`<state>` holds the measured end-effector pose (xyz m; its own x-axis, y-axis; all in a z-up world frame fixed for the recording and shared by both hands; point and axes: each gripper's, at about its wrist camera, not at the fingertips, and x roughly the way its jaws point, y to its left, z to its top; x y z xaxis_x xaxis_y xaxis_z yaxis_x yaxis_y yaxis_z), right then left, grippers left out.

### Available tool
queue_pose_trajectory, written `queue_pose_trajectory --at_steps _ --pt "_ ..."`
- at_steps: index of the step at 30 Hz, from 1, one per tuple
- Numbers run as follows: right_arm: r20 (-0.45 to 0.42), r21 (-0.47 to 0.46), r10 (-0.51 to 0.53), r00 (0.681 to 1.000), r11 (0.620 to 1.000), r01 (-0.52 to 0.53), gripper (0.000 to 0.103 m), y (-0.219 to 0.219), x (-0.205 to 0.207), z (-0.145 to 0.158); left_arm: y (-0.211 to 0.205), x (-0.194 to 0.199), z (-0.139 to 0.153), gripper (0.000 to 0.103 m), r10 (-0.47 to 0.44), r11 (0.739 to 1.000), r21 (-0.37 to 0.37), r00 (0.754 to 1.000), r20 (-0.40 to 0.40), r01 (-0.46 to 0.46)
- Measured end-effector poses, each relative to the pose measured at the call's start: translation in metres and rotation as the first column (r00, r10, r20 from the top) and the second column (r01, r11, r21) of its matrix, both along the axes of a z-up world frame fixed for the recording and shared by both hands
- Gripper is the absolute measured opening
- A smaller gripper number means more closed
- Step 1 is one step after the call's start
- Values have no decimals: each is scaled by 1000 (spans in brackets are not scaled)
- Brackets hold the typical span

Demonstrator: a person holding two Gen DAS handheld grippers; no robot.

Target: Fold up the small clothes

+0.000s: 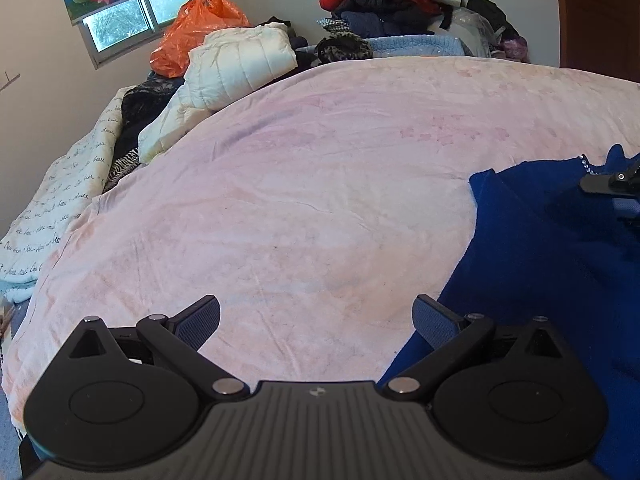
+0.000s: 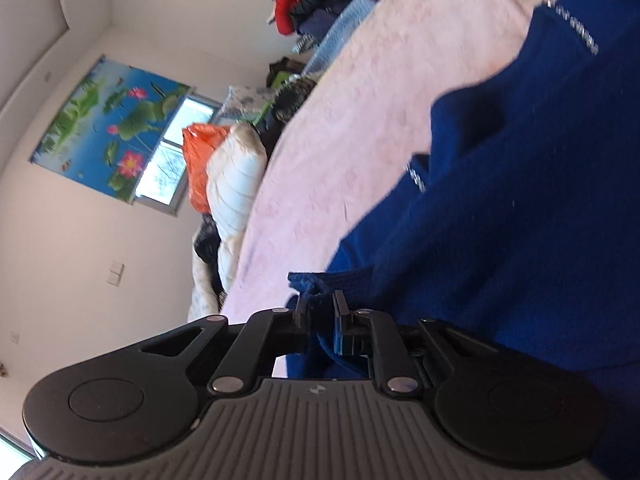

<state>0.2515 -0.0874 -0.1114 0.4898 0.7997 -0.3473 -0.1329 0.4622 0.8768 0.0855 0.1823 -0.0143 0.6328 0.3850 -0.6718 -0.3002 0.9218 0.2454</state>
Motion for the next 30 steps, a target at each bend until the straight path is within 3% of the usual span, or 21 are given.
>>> queue_pose_trajectory --at_steps 4,10,13,15,21,25,28,30 --pt "-35 -39 45 998 998 -46 45 9 -1 -1 6 -10 3 103 7 999 -37 1000 -5 -7" --pt "59 -74 68 996 995 -64 60 -10 -27 38 0 -10 -11 103 -29 998 -65 999 -41 26" --pt "29 -107 49 998 993 -46 69 -16 -29 38 -3 -12 -14 103 -28 998 -56 999 -44 26" --pt "-7 -134 67 998 989 -67 65 -16 -28 30 -1 -16 -12 103 -18 999 -49 999 -36 16" --pt "27 -94 57 998 994 -55 69 -19 -38 47 13 -25 -7 103 38 998 -54 999 -37 -40" --pt "-12 -122 68 998 990 -69 71 -10 -36 39 20 -36 -7 103 54 997 -46 998 -42 -56" --pt "7 -117 68 998 991 -67 71 -11 -41 42 23 -38 -9 103 54 997 -45 997 -51 -56" --pt "42 -161 76 996 985 -68 70 -7 -40 51 24 -35 -7 103 54 996 -64 997 -47 -57"
